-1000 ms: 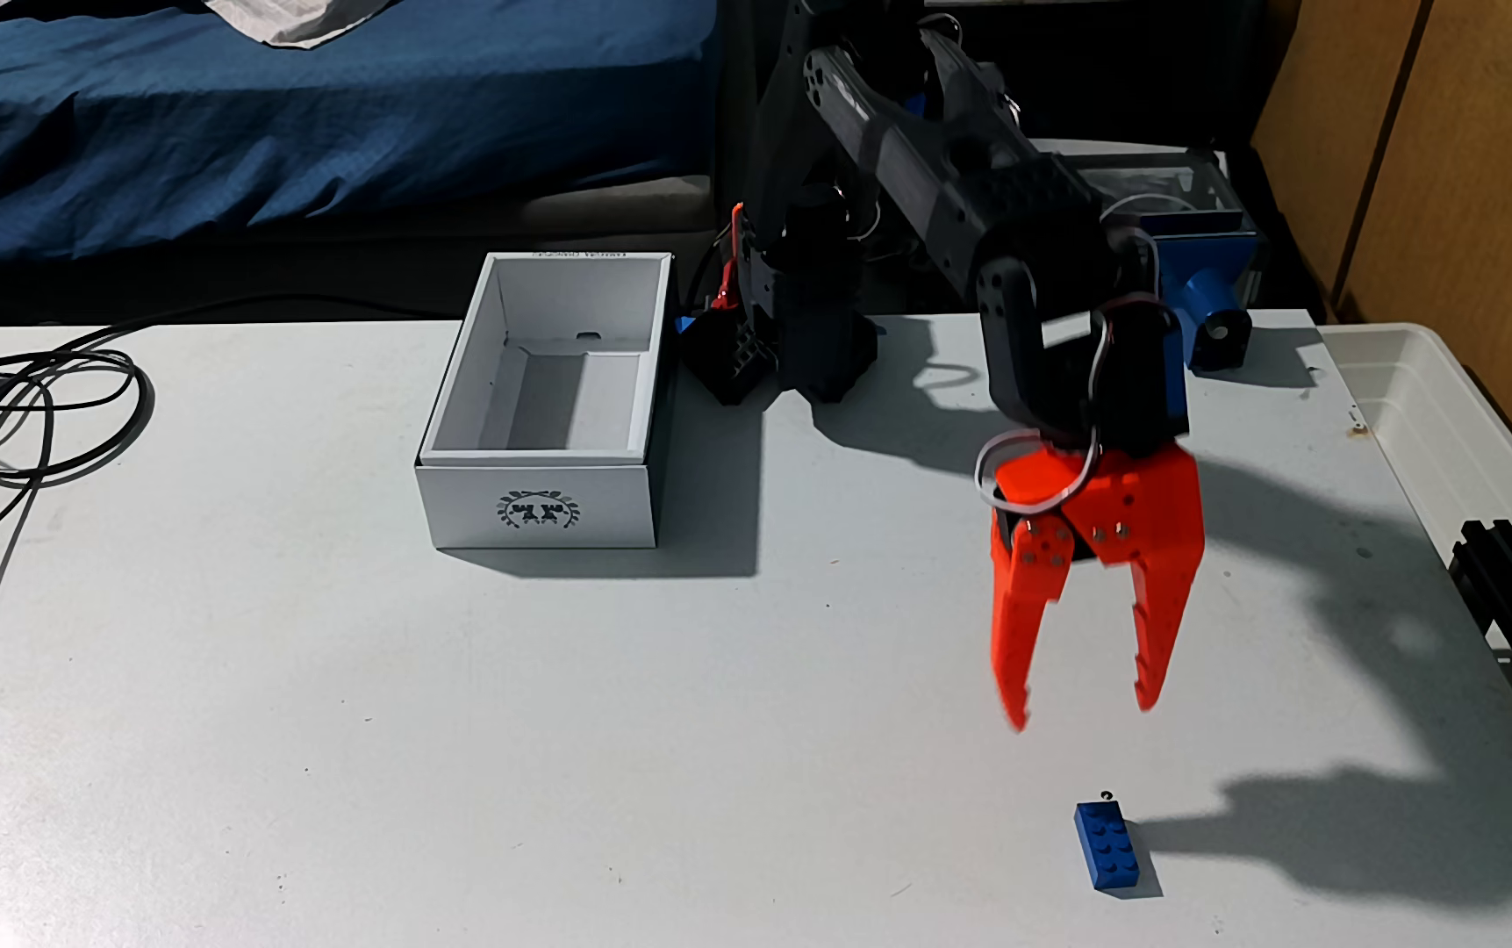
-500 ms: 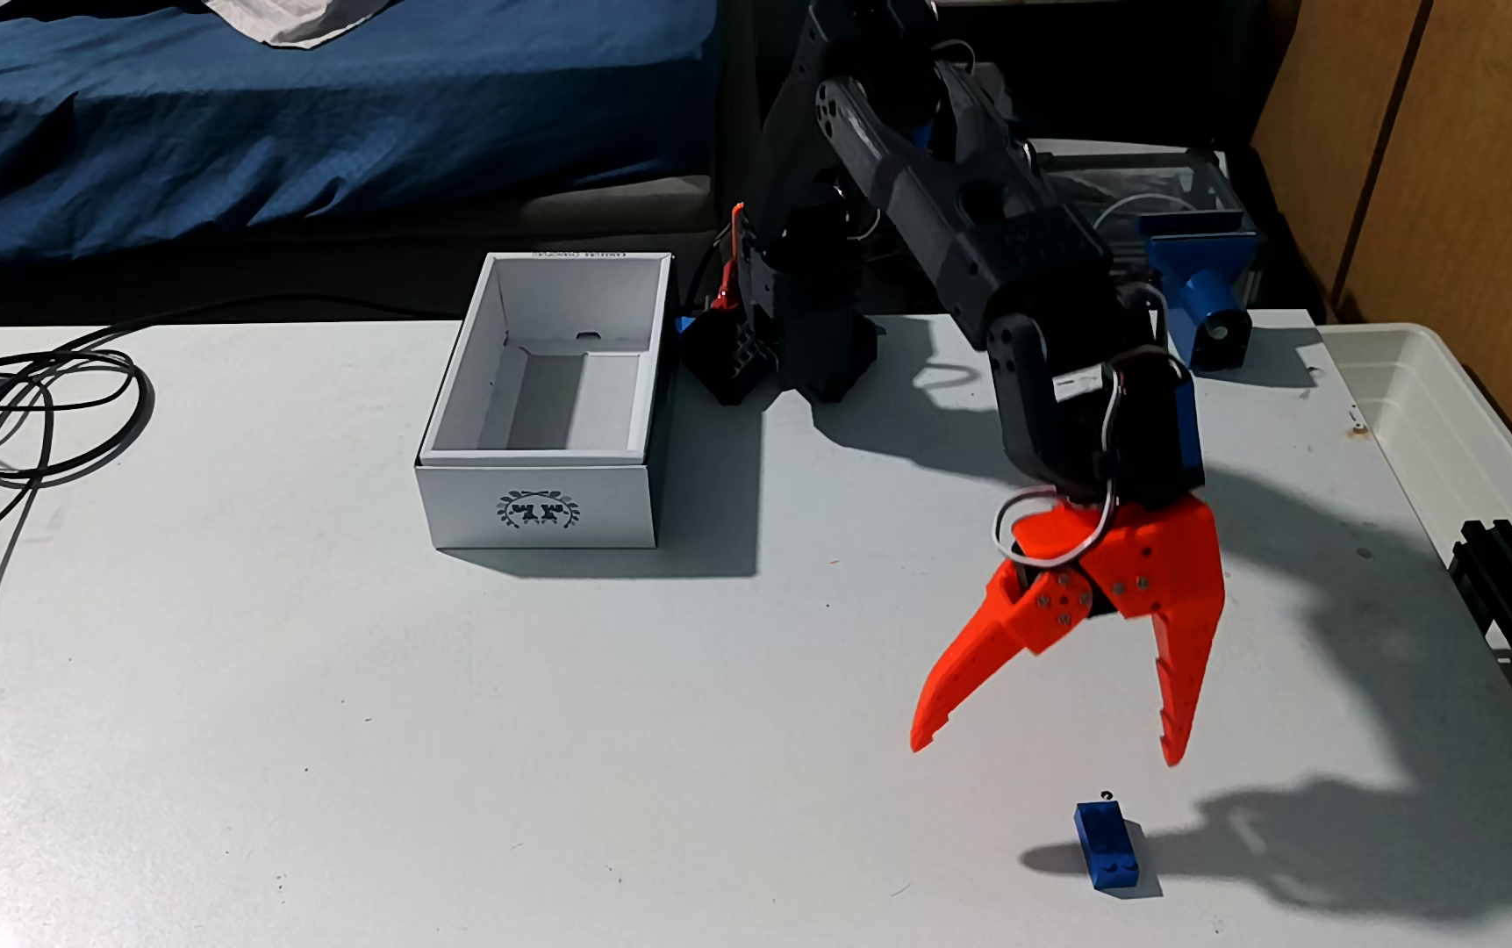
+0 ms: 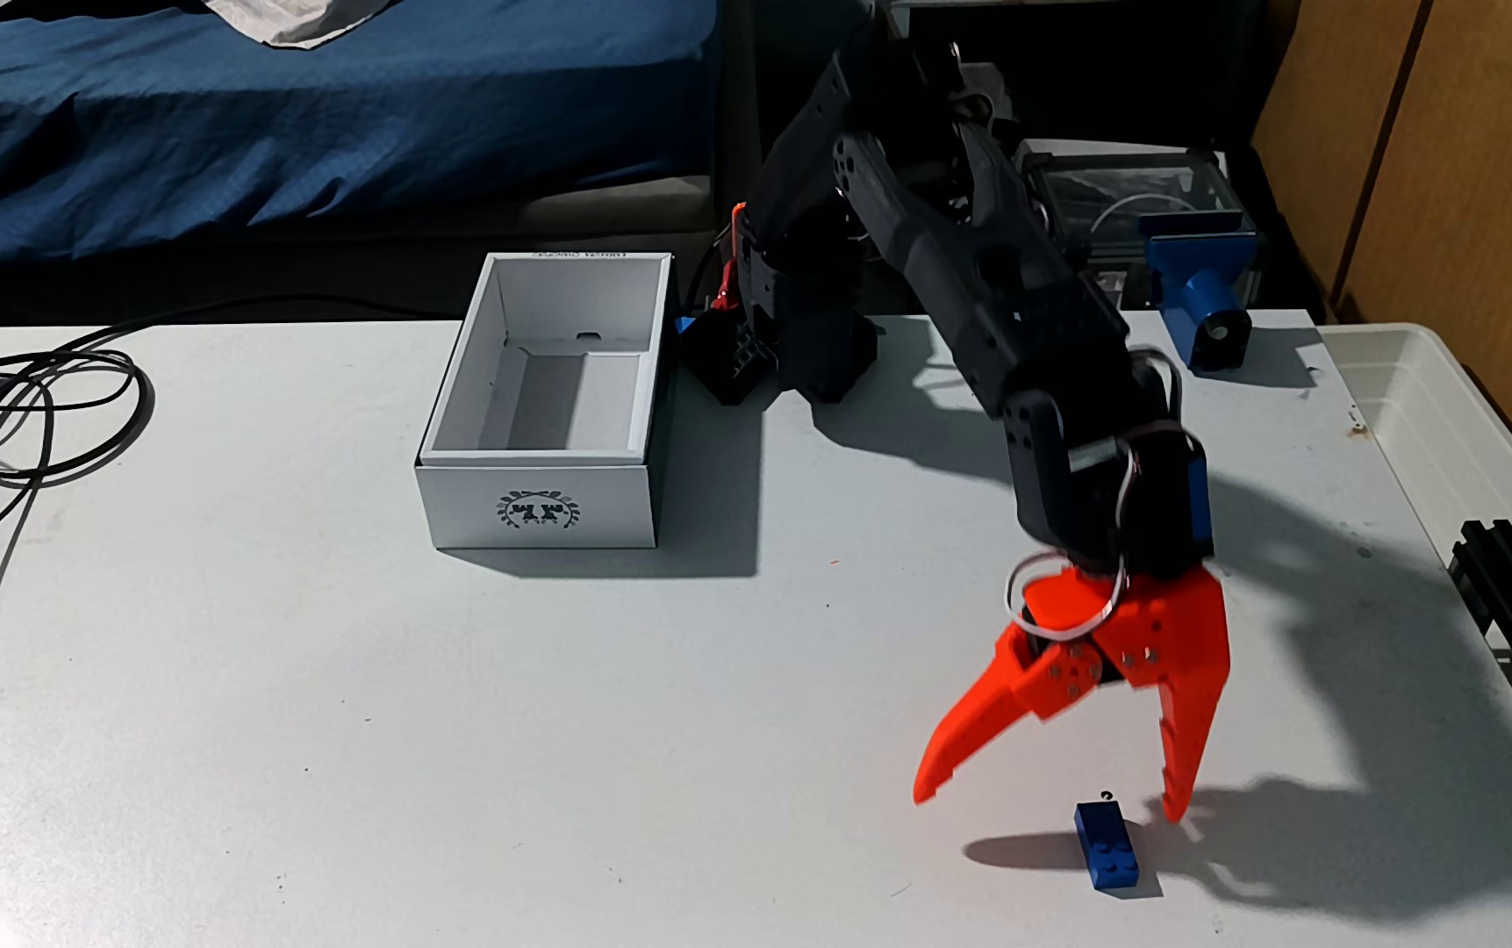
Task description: Grab the blue brick and place in box
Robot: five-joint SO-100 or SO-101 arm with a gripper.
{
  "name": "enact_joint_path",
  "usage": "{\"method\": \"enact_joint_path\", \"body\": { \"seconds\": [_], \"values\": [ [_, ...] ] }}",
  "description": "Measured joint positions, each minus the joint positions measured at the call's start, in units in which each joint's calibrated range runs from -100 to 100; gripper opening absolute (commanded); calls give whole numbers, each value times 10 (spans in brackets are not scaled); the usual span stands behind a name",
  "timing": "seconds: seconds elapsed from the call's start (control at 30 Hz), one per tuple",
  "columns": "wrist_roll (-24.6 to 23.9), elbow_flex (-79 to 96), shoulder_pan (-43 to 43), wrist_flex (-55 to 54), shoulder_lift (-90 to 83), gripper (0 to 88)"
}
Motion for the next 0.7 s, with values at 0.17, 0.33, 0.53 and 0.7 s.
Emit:
{"method": "enact_joint_path", "body": {
  "seconds": [0.17,0.33,0.53,0.7],
  "values": [
    [-1,-68,0,0,57,530],
    [-1,-91,0,-1,73,520],
    [-1,-94,0,11,74,416],
    [1,-100,0,44,72,354]
  ]
}}
